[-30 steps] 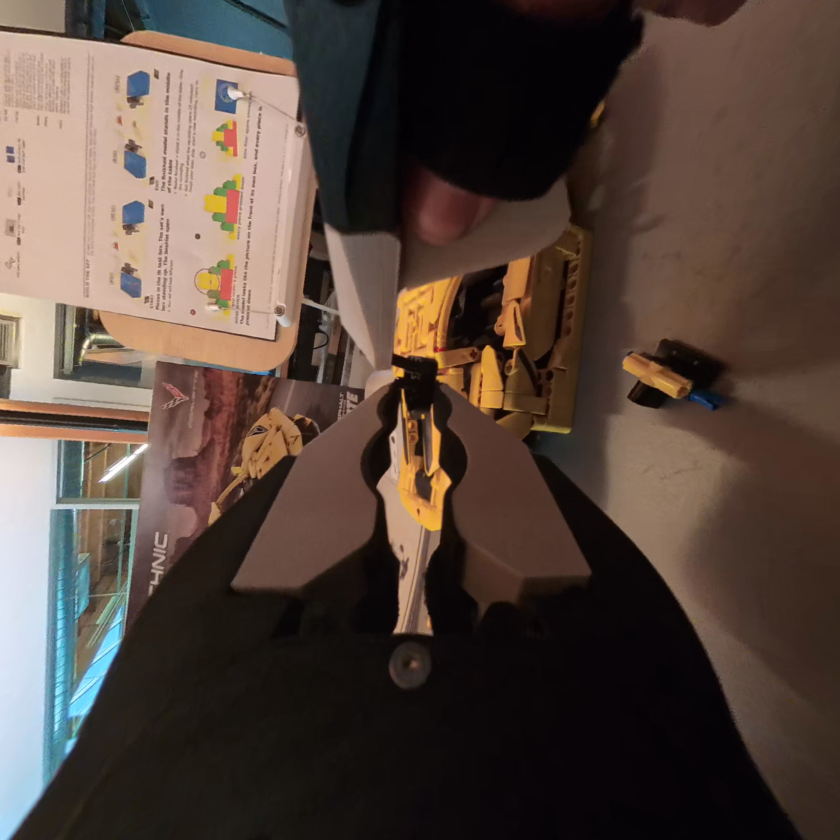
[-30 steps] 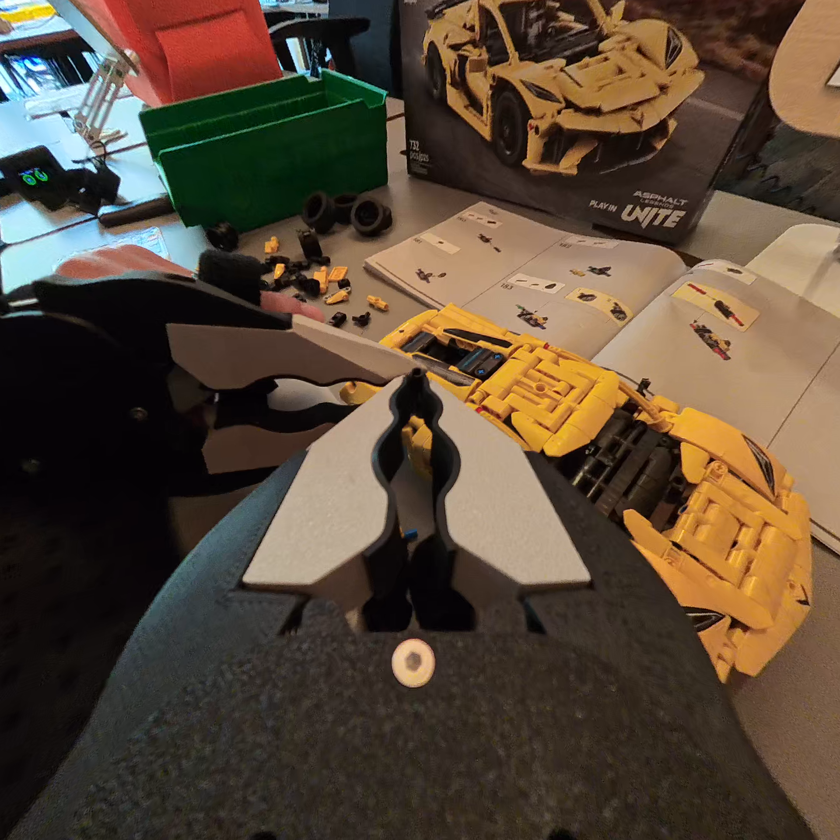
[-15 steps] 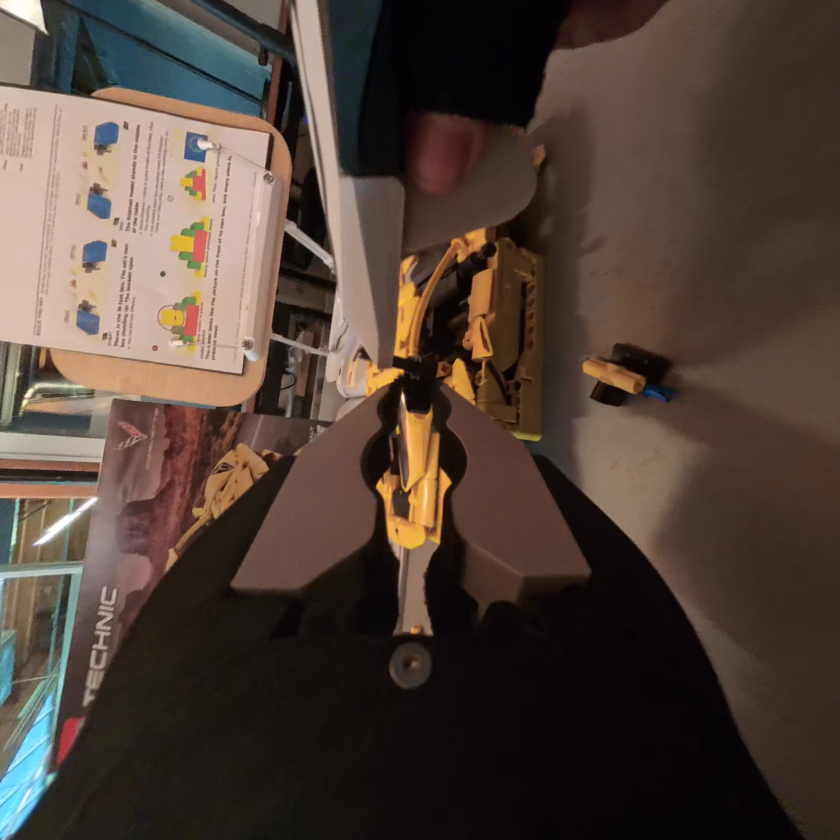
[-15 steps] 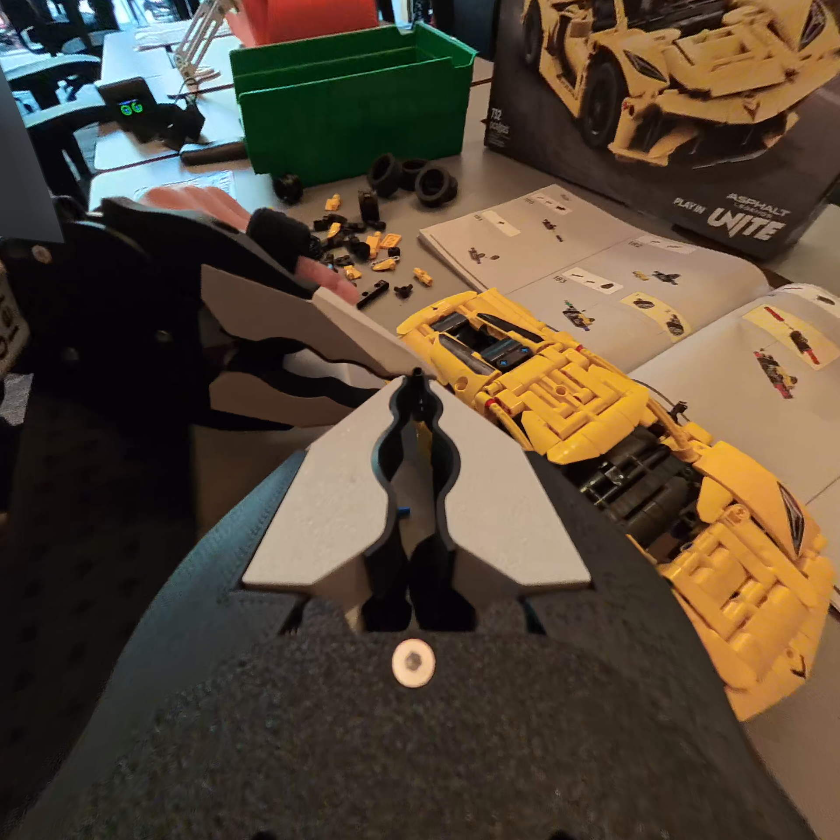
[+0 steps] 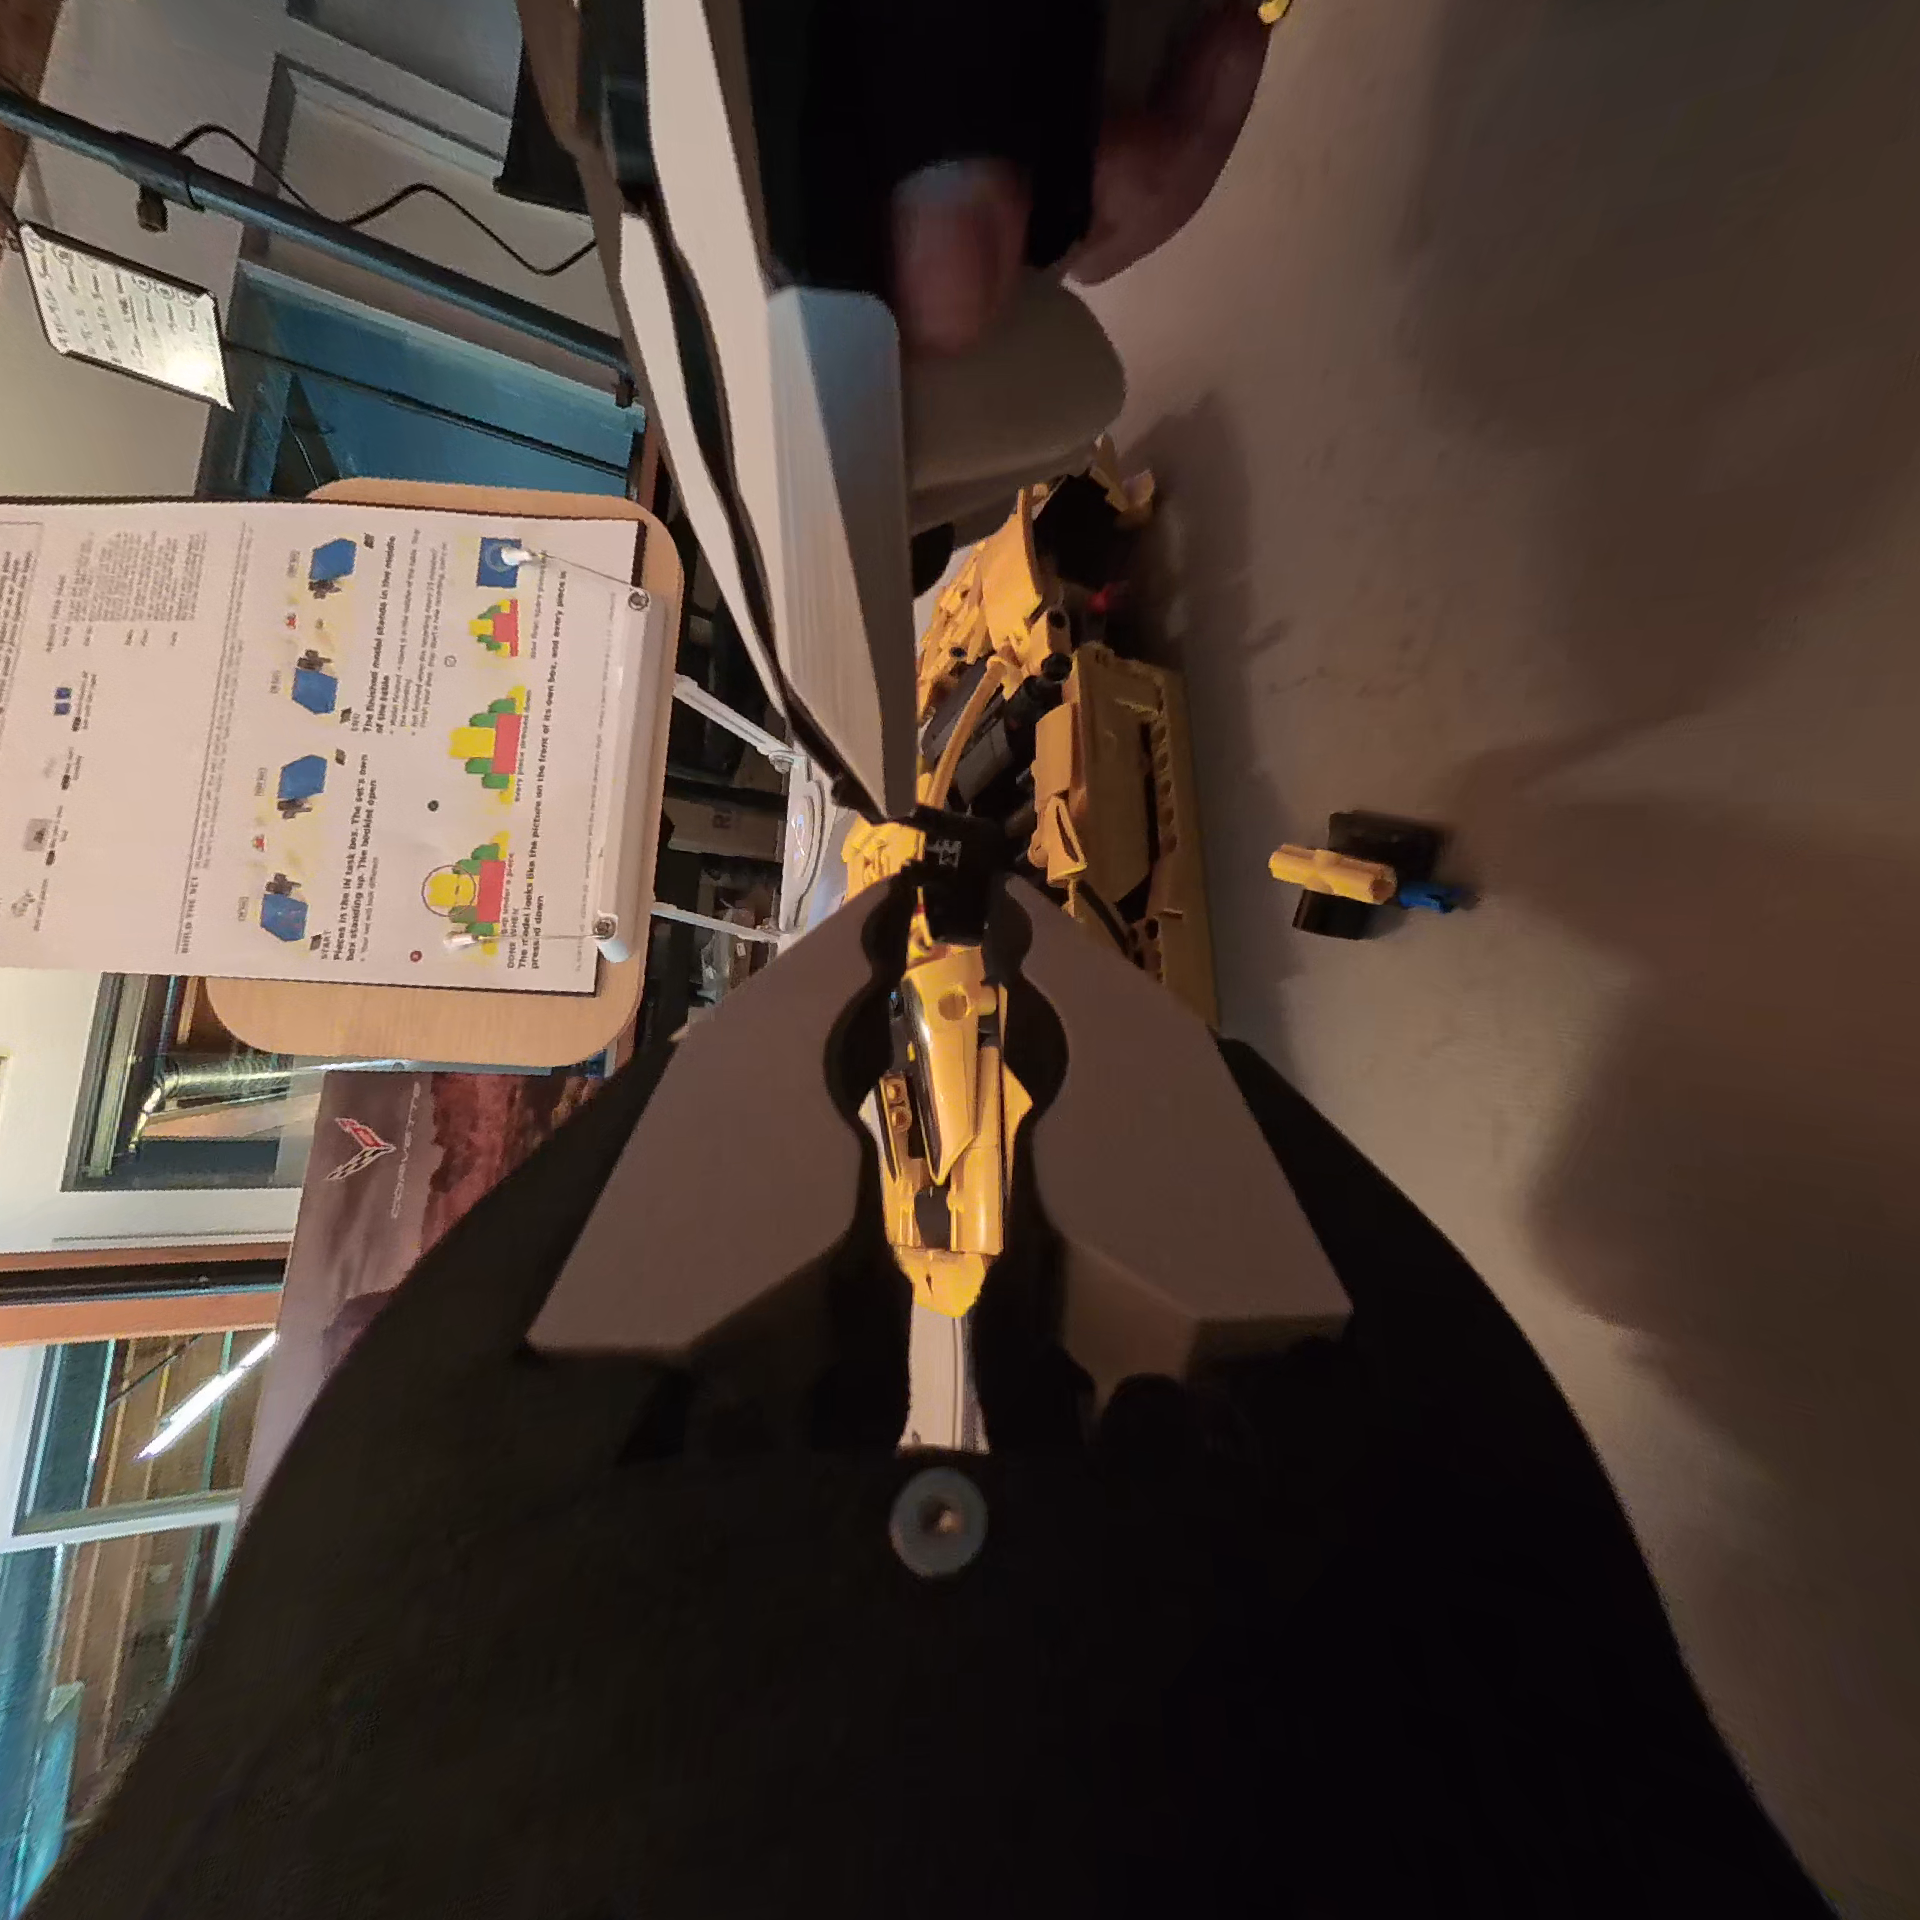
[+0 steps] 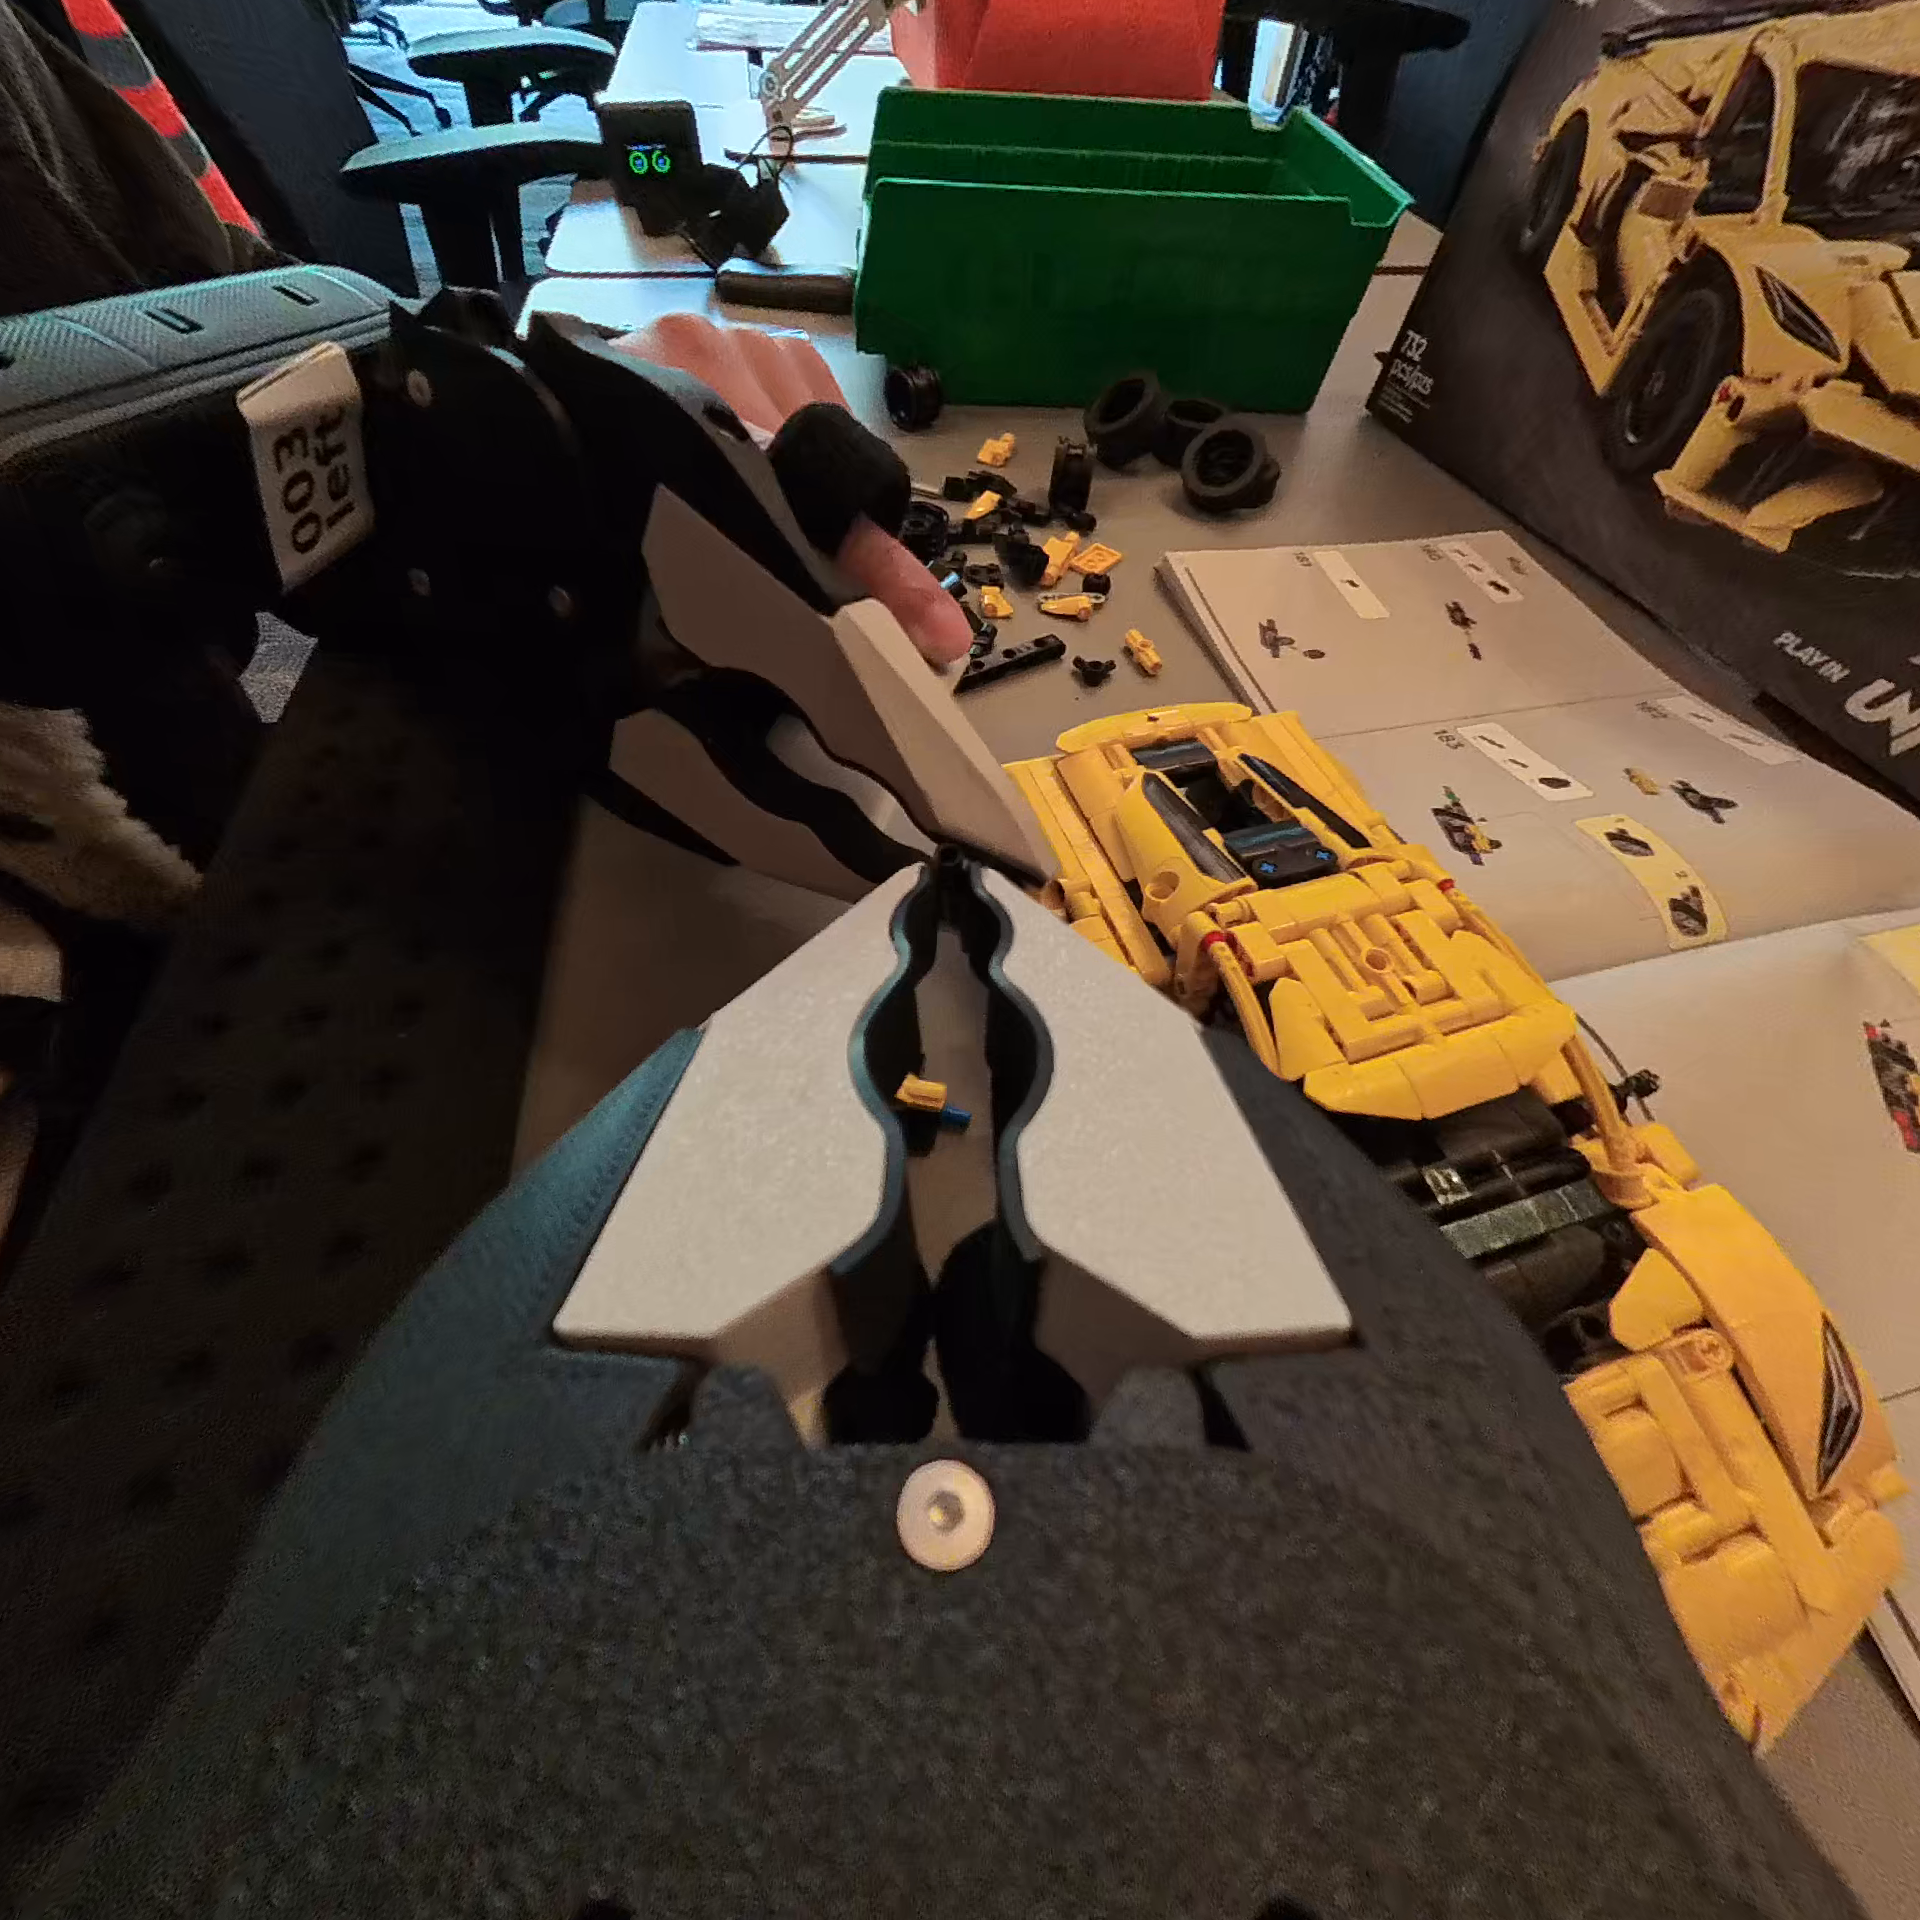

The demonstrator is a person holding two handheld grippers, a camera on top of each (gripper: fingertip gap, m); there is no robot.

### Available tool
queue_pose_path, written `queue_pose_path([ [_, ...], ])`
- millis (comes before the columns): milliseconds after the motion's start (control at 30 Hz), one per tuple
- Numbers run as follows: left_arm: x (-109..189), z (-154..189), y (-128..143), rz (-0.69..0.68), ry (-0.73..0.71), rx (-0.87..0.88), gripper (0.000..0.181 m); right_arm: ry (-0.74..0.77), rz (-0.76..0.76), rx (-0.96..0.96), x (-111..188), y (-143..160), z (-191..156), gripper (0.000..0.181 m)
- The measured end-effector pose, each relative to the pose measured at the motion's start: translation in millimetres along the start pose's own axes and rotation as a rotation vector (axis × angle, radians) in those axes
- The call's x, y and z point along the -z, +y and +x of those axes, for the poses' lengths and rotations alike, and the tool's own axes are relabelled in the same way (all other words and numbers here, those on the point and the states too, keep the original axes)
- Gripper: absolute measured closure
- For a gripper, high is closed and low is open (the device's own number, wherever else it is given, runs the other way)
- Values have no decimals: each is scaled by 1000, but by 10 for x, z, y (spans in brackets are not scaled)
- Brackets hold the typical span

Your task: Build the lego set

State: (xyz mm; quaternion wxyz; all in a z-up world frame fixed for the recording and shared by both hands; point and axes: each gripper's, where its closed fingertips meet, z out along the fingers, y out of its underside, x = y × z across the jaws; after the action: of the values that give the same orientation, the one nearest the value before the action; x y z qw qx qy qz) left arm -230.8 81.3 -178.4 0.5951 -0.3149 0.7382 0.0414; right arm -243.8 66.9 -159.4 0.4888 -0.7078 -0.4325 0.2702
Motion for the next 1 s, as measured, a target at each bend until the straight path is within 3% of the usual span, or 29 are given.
queue_pose_path([
  [300, 22, 79, -45, 39, 43, -25, 167, -23, -12, 89, -13, 49, -47, 178],
  [1000, 14, 150, -28, 14, 73, -48, 167, -16, -96, 21, -22, 140, -50, 178],
])
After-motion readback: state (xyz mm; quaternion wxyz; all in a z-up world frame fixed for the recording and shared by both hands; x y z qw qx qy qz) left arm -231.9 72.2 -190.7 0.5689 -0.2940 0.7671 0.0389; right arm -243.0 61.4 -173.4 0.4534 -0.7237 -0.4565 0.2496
